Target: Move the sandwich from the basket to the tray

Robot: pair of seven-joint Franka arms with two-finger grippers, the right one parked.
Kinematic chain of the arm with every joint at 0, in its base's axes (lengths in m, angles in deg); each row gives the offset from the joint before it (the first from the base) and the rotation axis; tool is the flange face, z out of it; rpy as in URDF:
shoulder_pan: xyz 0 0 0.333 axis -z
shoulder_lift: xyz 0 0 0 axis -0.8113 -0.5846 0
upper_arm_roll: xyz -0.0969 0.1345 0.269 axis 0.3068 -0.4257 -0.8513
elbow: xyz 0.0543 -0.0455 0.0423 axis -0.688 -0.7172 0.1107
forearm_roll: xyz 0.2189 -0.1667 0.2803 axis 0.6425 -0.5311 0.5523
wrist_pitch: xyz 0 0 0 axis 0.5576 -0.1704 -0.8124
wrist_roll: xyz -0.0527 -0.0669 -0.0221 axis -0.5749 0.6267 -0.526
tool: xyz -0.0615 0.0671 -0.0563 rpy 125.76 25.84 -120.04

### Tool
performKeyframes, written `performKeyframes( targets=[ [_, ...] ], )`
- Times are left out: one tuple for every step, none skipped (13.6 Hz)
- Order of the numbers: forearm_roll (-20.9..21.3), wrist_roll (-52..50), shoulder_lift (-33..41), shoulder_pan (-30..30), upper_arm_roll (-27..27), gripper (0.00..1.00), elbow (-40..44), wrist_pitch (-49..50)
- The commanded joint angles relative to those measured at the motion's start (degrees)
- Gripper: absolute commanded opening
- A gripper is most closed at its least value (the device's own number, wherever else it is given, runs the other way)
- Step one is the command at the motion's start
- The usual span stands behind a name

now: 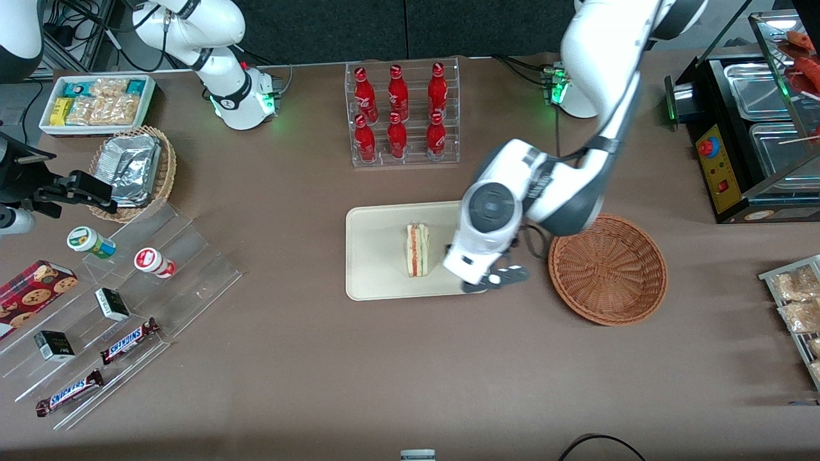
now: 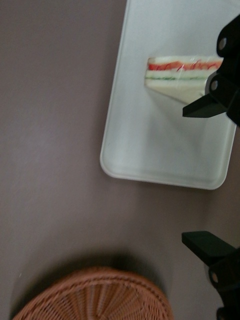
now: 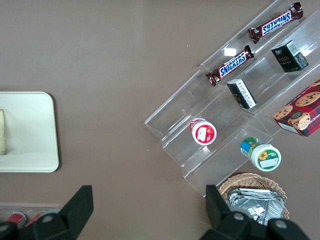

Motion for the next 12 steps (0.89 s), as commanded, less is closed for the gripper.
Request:
performKeyframes(
  targets=[
    [-3.03,6.19,7.07,-5.18,0.50,1.00,-7.24,0.43],
    [-3.57,7.87,8.74,-6.60,0.50,1.00,-8.48,0.60],
    [-3.66,9.19,9.72,-8.00,0.50,1.00,-9.01,2.17],
    [-3.66,10.94,10.34,-9.41,0.50,1.00,-8.84,4.10],
    [-3.75,11.92,11.04,-10.55,0.50,1.00,-8.84,5.42],
    [-4.27,12.54,12.44,-12.22,0.41,1.00,-9.19,7.09],
    [-4.36,13.24,13.32,-14.24,0.50,1.00,-9.37,8.41],
    [-4.36,13.68,14.81,-15.74,0.50,1.00,-9.63,9.73],
    [-4.36,14.64,16.91,-18.19,0.76,1.00,-10.50,11.40],
    [-4.28,17.78,19.11,-20.13,1.02,1.00,-11.47,12.46],
    [-4.27,21.99,21.48,-21.45,1.11,1.00,-12.70,13.51],
    [-4.36,25.17,23.85,-23.64,1.11,1.00,-13.58,15.52]
  ],
)
